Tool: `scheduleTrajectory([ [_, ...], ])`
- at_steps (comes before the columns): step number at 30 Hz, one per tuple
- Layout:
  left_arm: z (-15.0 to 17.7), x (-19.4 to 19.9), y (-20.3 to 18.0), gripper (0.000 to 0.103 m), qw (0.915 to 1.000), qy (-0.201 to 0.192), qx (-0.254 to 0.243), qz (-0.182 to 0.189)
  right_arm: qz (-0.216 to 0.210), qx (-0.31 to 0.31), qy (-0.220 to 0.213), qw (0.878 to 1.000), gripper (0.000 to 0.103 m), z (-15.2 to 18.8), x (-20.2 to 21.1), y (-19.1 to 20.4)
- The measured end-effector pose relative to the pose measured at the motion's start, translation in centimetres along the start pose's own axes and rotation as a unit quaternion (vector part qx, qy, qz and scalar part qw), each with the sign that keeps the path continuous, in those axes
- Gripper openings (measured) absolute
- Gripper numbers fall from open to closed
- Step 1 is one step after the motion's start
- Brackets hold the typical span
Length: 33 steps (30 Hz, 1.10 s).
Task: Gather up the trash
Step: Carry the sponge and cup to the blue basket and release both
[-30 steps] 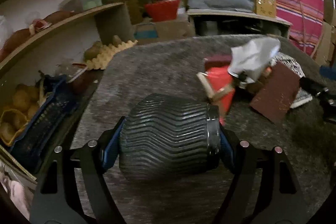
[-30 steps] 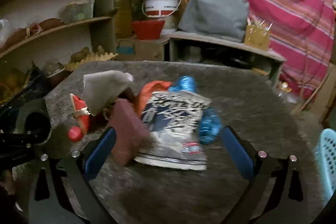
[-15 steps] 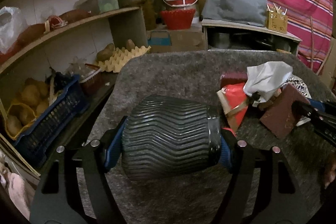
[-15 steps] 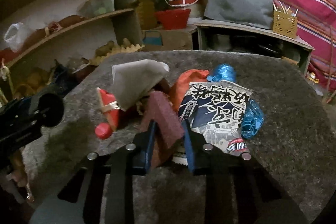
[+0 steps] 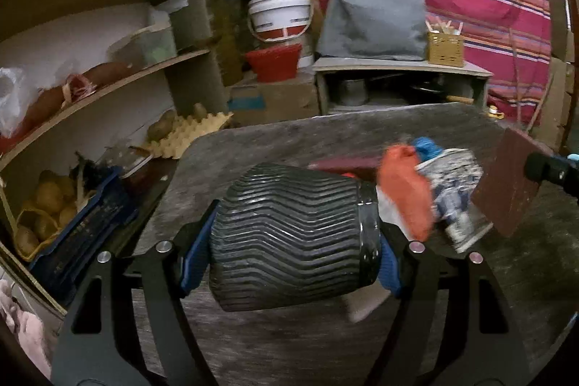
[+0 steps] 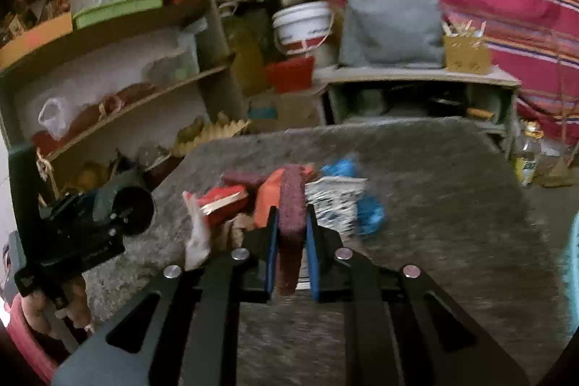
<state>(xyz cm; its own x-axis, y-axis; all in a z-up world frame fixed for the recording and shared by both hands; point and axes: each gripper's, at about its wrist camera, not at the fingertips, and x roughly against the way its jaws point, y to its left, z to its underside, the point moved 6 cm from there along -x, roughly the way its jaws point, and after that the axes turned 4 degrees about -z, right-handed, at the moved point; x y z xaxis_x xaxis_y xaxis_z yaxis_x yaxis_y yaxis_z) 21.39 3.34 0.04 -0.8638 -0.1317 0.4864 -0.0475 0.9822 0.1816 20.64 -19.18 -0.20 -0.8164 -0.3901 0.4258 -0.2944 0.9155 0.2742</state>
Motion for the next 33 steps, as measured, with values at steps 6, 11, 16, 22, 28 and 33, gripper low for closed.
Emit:
scheduleTrajectory([
  [6,-2.0,2.1,-5.5,0.073,0.9993,-0.027,-0.016,0.019,0.041,-0.012,-0.041,0.998,0.014,-1.8,5.5,-4.4],
  [11,-2.8,3.2,-10.7,0.073,0.9975,-0.029,-0.023,0.061,0.100,-0.022,-0.068,0.992,0.014,-2.9,10.5,-9.6],
  [16,-3.3,4.6,-16.8,0.073,0.9937,-0.045,-0.052,0.088,0.177,-0.028,-0.083,0.980,0.014,-3.3,15.7,-16.1],
  [22,-3.7,5.9,-23.6,0.073,0.9889,-0.046,-0.062,0.127,0.261,-0.047,-0.075,0.961,0.014,-2.6,20.0,-24.2],
  [28,-3.3,6.3,-30.4,0.073,0.9825,-0.031,-0.073,0.169,0.303,-0.085,-0.055,0.948,0.014,-0.5,22.0,-31.6],
  [33,-3.3,6.5,-35.5,0.073,0.9782,-0.032,-0.090,0.185,0.307,-0.125,-0.062,0.941,0.014,1.0,24.0,-35.1],
])
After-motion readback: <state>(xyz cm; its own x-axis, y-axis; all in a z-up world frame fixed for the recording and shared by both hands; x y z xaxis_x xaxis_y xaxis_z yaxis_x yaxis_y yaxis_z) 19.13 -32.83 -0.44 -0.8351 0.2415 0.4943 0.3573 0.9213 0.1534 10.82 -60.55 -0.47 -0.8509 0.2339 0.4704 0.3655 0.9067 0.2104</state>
